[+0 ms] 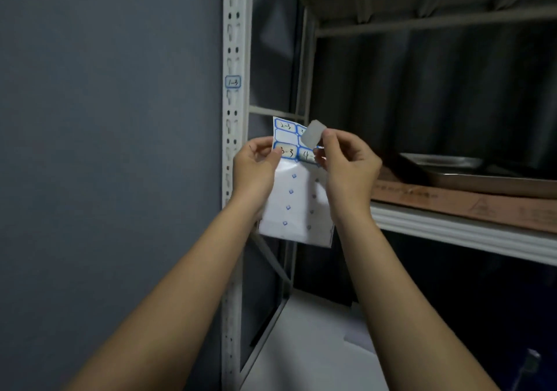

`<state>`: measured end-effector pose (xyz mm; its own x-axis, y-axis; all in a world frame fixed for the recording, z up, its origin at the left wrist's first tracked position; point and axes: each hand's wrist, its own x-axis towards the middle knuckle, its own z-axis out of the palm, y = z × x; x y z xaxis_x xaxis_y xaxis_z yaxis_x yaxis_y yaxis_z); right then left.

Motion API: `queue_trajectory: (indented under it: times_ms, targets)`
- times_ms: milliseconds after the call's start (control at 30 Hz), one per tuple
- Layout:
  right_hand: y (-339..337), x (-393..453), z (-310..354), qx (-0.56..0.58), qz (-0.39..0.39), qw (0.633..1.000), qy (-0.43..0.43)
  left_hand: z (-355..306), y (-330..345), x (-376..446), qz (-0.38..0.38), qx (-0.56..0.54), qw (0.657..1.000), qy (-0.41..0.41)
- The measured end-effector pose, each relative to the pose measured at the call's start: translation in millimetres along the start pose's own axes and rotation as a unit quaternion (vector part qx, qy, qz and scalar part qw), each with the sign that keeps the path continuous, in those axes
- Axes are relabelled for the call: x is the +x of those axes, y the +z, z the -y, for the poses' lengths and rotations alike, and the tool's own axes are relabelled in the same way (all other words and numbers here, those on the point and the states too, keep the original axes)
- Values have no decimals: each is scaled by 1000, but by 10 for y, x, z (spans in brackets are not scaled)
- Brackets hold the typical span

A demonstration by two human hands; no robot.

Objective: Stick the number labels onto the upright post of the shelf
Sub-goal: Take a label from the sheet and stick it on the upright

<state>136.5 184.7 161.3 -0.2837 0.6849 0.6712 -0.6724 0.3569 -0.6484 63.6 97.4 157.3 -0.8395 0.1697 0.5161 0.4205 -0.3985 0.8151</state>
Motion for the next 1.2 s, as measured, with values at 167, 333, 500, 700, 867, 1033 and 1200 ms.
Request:
queue_trajectory:
  times_ms: [167, 333, 500, 700, 867, 1033, 1200]
  targets:
    - [-111, 595, 76, -72, -13, 997, -3, -37, 650, 484, 18, -34, 996, -81]
    - [-372, 986, -23, -148, -30, 989, -10, 214, 1060, 866, 29, 42, 992, -112]
    - [-565, 1043, -216, -231, -2, 973, -17, 265, 1103, 791, 72, 252, 963, -61]
    - [-441, 668, -294, -309, 27, 933, -184, 15, 639, 325, 147, 168, 975, -13]
    - [-91, 142, -317, -326, 58, 890, -313, -193, 96, 41, 119, 93, 986, -67]
    - [222, -378, -411, -305, 98, 893, -316, -231, -506, -159, 58, 107, 989, -80]
    - [313, -920, -674, -171, 138, 966, -133, 96, -1062, -321, 18, 206, 977, -53]
